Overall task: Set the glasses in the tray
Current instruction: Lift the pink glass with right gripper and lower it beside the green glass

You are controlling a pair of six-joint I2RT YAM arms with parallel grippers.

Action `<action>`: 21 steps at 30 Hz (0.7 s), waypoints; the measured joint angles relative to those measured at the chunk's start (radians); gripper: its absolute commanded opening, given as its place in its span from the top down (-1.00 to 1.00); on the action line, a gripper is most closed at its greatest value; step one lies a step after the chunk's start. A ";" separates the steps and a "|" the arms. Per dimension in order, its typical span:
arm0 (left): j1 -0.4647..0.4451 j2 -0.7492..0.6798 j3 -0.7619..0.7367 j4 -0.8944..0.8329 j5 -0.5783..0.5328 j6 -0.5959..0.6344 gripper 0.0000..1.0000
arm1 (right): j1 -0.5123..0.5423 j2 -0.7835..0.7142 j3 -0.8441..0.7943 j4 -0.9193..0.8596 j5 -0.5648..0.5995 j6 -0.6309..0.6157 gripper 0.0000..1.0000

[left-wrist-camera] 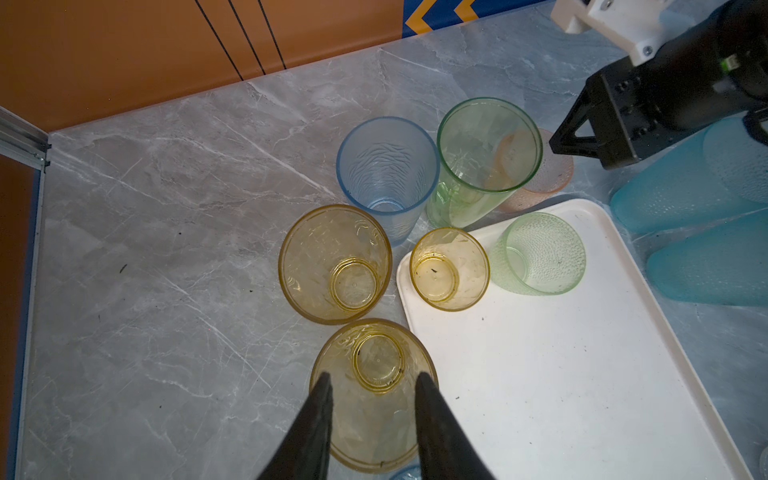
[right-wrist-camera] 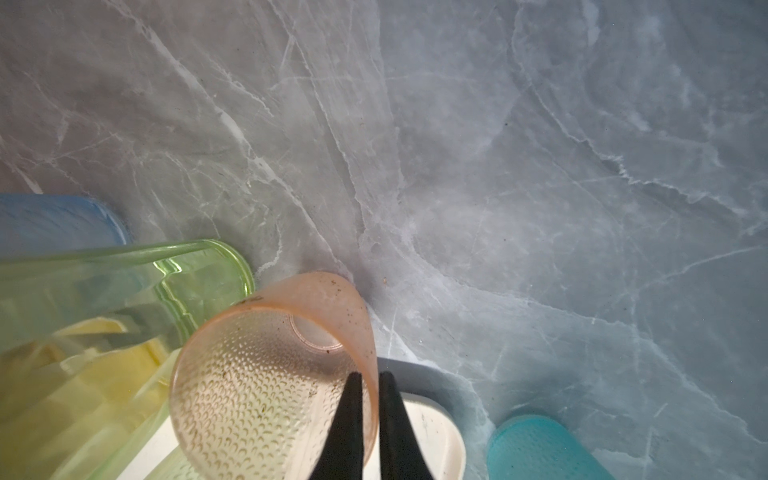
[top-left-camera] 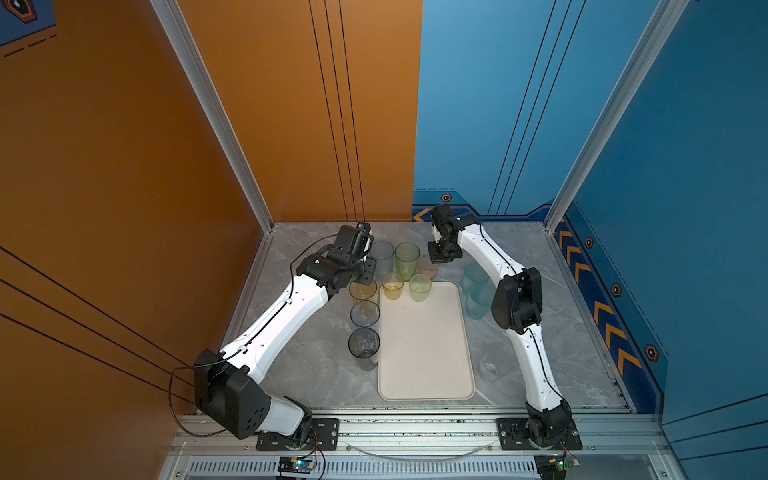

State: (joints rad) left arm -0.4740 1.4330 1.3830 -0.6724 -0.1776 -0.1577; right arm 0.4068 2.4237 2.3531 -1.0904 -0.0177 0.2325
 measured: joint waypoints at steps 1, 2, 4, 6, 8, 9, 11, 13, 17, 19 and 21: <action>0.001 0.000 0.000 0.000 0.000 0.000 0.31 | 0.000 0.000 0.000 0.000 0.003 0.000 0.86; 0.002 0.000 0.000 0.000 0.000 0.000 0.31 | 0.000 0.000 0.000 0.000 0.005 0.000 0.88; 0.003 0.000 0.000 0.000 0.000 0.000 0.31 | 0.000 0.000 0.000 -0.001 0.015 0.000 0.91; 0.003 0.000 0.000 0.000 0.000 0.000 0.31 | 0.000 0.000 0.000 -0.001 0.021 0.000 0.94; 0.003 0.000 0.000 0.000 0.000 0.000 0.31 | 0.000 0.000 0.000 -0.001 0.025 0.000 0.96; 0.003 0.000 0.000 0.000 0.000 0.000 0.31 | 0.000 0.000 0.000 -0.001 0.030 0.000 0.98; 0.003 0.000 -0.001 0.000 0.000 0.000 0.31 | 0.001 0.000 0.000 -0.001 0.041 0.000 1.00; 0.003 0.000 -0.002 0.000 0.000 0.000 0.31 | 0.001 0.000 0.000 -0.001 0.050 0.000 1.00; 0.003 -0.002 -0.006 0.003 0.000 0.000 0.31 | 0.001 -0.033 -0.037 0.003 0.064 0.000 1.00; 0.004 -0.005 -0.009 0.002 0.000 0.000 0.31 | 0.000 -0.077 -0.077 0.010 0.075 0.000 1.00; 0.005 -0.008 -0.009 0.002 0.000 0.000 0.31 | 0.000 -0.133 -0.116 0.013 0.079 0.000 1.00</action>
State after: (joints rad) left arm -0.4694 1.4254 1.3739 -0.6701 -0.1776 -0.1577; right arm 0.4072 2.2906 2.2372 -1.0779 0.0612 0.2329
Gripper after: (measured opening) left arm 0.346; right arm 0.048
